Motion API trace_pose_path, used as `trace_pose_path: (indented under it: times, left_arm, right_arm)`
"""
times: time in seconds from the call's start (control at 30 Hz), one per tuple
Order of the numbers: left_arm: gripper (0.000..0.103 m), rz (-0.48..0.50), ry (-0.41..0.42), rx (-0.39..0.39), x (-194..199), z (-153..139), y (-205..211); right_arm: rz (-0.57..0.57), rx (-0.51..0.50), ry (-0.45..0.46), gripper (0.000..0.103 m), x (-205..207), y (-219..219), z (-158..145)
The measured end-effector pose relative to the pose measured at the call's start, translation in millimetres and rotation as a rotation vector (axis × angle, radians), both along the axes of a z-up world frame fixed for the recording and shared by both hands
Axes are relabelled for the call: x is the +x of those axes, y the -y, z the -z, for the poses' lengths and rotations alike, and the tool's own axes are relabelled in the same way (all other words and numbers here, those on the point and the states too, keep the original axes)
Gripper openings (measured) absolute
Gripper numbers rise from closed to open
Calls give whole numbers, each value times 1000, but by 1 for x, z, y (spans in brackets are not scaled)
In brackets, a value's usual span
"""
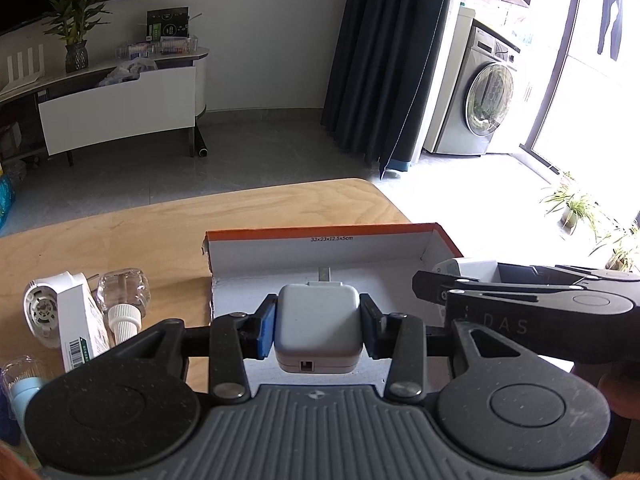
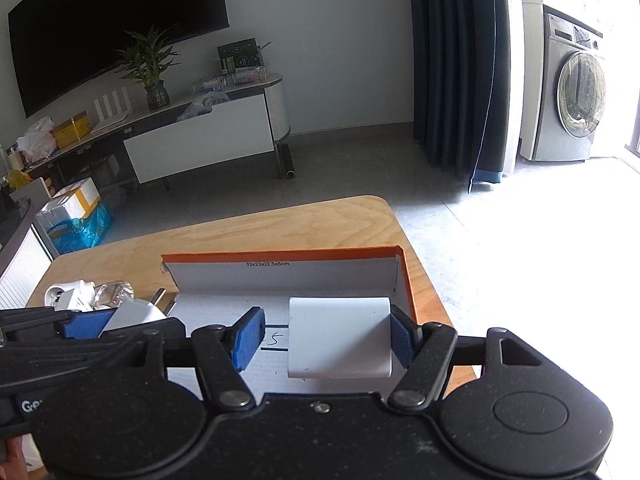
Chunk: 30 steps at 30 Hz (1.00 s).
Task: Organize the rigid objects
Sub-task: 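Carry both chargers into the white tray and open both tools to release them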
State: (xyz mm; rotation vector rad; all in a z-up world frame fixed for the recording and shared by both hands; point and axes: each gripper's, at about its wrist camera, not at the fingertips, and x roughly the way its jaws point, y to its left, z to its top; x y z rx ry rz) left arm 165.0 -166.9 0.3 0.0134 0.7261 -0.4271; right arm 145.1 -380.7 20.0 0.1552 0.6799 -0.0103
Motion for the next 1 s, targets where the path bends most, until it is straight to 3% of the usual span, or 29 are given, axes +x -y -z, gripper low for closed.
trace_pose_path:
  times: [0.37,0.47,0.77,0.83,0.87,0.9,1.0]
  left_arm:
    - [42,0,-27,19,15,9,4]
    - [42,-1,-34,16,20,11,7]
    - [42,26,-69,20,36,18,27]
    - [50,41,-68,14,37,16,33]
    - [68,44,-68,8,37,15,33]
    - [74,39,-62,4,34,12,33]
    - [78,30,-52,11,26,7,26]
  right_arm:
    - [-13,-39,-32,79,33,2,8]
    - [-7,-76,20,80,35,5,2]
    - [50,-33,93,82,1,30,-22]
    - [57,-26,98,82,-7,33,-23]
    - [62,-21,98,83,-11,34,-24]
    - [62,-15,96,83,-14,35,-24]
    - [63,-5,90,83,-22,35,-25]
